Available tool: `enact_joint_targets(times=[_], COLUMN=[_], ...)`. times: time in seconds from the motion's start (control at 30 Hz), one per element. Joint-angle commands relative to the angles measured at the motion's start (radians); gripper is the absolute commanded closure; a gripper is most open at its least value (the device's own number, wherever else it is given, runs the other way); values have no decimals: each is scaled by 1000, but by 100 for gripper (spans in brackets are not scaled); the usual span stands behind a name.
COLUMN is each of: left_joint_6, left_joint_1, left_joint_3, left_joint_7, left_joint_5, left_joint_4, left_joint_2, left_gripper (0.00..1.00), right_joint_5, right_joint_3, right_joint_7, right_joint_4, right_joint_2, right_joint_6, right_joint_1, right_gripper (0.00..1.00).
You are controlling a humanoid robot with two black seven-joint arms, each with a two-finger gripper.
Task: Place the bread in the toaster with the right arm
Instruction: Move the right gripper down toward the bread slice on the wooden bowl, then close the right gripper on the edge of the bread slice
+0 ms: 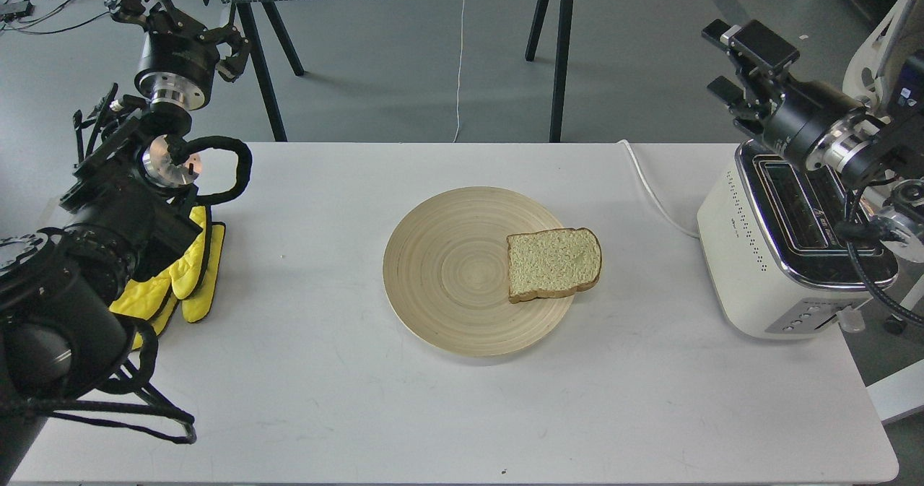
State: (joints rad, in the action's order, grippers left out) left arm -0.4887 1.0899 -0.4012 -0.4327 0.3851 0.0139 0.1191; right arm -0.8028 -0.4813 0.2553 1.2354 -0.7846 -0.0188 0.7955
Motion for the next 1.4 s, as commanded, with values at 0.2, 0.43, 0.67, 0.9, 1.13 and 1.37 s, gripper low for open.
enact_joint_targets(times=[0.2,0.43,0.67,0.9,1.13,1.37], left_joint_6=[0,0,0,0,0,0], left_joint_1=[1,1,1,1,1,1], left_joint_3=[1,1,1,2,4,4], left_joint_7=[0,0,0,0,0,0], left_joint_5=[0,0,0,-2,-2,-2], left_joint_4=[1,0,0,0,0,0], left_joint_2=[1,1,1,1,1,-1], left_gripper=[0,0,0,0,0,0], right_joint_5=[-71,-87,-87,-85,-76,-84], right_joint_3=[199,302,363,374,375,377], right_joint_7=[-1,-5,-37,-41,-60,-82], right_joint_4=[-54,-223,-296,-332,-329,-312], right_joint_2=[162,318,404,453,453,452], right_joint_6=[117,204,260,260,257,255], right_joint_1=[-33,-65,-78,-93,-94,-101], right_gripper=[4,5,8,17,47,72])
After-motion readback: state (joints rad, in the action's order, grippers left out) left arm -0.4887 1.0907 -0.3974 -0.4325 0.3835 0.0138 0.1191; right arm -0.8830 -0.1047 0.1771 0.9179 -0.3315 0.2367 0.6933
